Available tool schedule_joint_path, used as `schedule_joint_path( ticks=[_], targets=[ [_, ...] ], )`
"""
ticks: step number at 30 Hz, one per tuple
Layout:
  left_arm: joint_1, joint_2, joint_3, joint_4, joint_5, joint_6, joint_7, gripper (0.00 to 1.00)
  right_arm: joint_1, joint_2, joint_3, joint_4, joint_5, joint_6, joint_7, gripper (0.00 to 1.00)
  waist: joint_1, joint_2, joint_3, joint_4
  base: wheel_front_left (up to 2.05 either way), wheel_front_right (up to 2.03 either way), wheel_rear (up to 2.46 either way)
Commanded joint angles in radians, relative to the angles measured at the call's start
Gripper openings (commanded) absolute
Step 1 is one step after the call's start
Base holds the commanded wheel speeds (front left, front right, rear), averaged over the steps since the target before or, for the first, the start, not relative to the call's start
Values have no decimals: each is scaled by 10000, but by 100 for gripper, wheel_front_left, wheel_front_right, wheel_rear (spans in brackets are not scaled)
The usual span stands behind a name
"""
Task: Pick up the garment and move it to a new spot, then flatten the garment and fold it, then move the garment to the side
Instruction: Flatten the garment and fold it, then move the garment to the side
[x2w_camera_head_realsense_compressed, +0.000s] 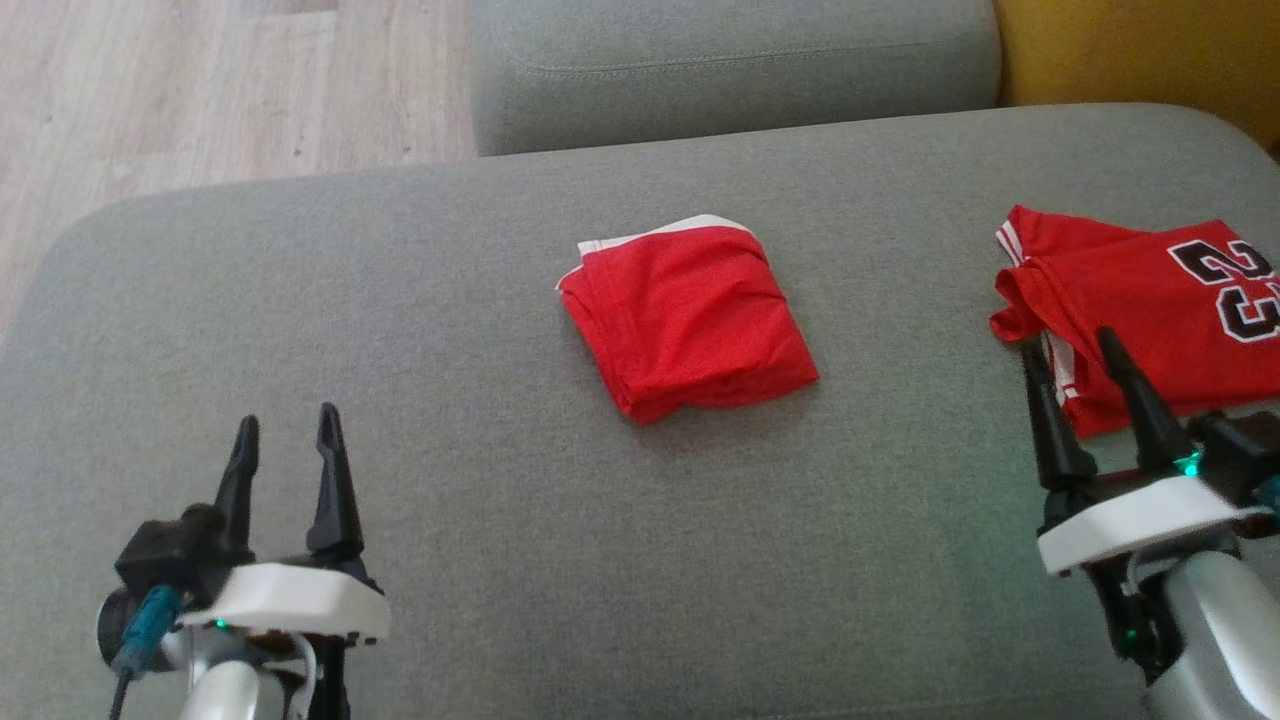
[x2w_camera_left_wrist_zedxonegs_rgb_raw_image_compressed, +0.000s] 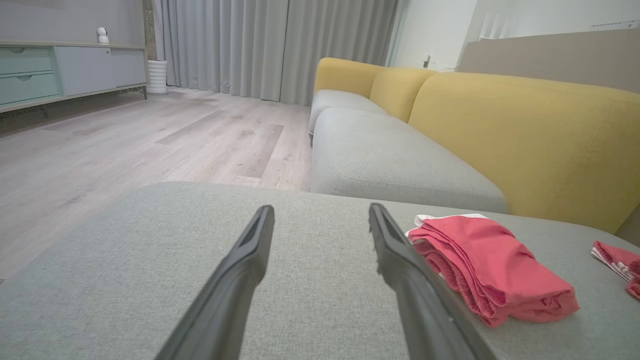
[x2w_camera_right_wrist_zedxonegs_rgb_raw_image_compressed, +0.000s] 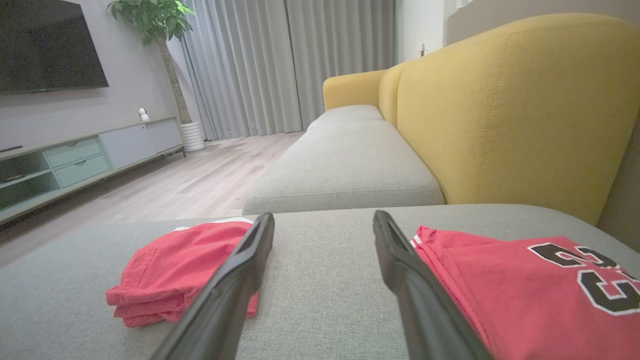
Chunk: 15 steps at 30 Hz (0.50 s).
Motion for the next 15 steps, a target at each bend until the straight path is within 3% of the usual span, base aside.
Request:
schedule_joint_path(
  ticks=[1,8,15],
  targets=[
    [-458,10,450,-284,81,-37,-63,100,-156,-63,67,-354,-136,-7,-109,100,0,-1,20,32,0,0,0],
    [-763,-215,572,187,428,-512,-63,100,-102,401,-43,-115,-823,-7,-110,100,0,-1,79,210,0,0,0],
    [-1024,-391,569,447,686,-802,-63,100,-166,533,-78,92,-786,-7,-51,100,0,-1,134,312,0,0,0]
  ],
)
